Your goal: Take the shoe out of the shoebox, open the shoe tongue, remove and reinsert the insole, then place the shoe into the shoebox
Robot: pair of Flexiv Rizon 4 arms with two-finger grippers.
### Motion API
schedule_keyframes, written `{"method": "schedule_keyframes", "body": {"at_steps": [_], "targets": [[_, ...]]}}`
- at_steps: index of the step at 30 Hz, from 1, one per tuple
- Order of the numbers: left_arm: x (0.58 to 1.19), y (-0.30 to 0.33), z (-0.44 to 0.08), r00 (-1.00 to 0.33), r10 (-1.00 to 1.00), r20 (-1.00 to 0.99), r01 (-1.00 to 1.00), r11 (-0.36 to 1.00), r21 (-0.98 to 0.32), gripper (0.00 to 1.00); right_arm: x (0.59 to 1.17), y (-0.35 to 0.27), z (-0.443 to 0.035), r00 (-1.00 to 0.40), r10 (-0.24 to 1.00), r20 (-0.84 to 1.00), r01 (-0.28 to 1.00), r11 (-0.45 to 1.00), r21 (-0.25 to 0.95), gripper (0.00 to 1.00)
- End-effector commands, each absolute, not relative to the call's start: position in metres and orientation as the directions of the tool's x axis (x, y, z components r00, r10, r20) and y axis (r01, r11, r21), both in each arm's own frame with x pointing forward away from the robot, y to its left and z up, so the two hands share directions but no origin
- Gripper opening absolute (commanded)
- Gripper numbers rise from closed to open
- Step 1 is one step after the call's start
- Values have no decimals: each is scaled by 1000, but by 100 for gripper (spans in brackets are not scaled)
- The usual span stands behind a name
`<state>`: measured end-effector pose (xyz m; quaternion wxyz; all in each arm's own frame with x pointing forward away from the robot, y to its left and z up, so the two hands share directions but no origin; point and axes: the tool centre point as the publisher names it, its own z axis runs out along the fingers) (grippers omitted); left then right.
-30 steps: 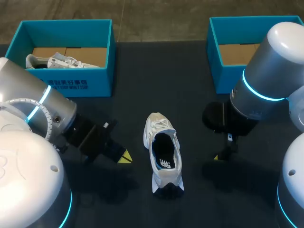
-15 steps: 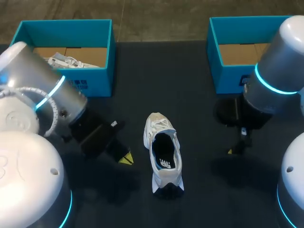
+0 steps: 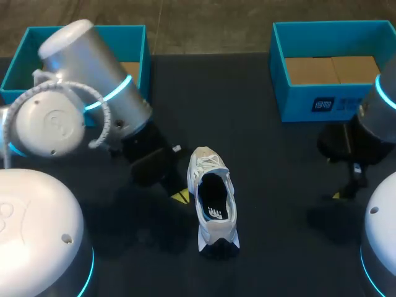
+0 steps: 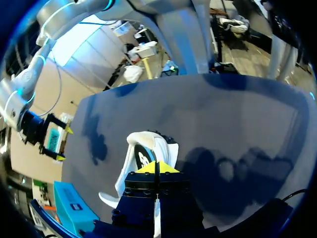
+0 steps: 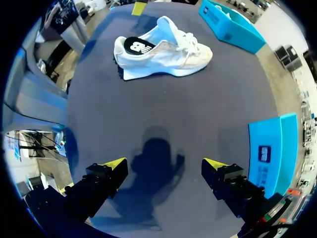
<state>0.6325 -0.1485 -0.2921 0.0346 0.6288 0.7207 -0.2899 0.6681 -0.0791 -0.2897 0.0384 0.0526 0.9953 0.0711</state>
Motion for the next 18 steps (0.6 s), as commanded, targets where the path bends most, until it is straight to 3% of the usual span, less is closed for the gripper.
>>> {"method": "schedule_keyframes", "body": {"at_steps": [1, 7, 18], "targets": [[637, -168, -296, -59, 988, -145, 933, 3, -360, 0, 663, -91, -288, -991, 107, -74, 93, 980, 174, 100], [635, -174, -292, -12, 998, -55, 953, -5, -302, 0, 663, -91, -288, -991, 107, -74, 93, 980, 174, 100], [636, -177, -294, 9, 999, -44, 947, -22, -320, 0, 663, -91, -288, -991, 107, -74, 93, 980, 174, 100]]}}
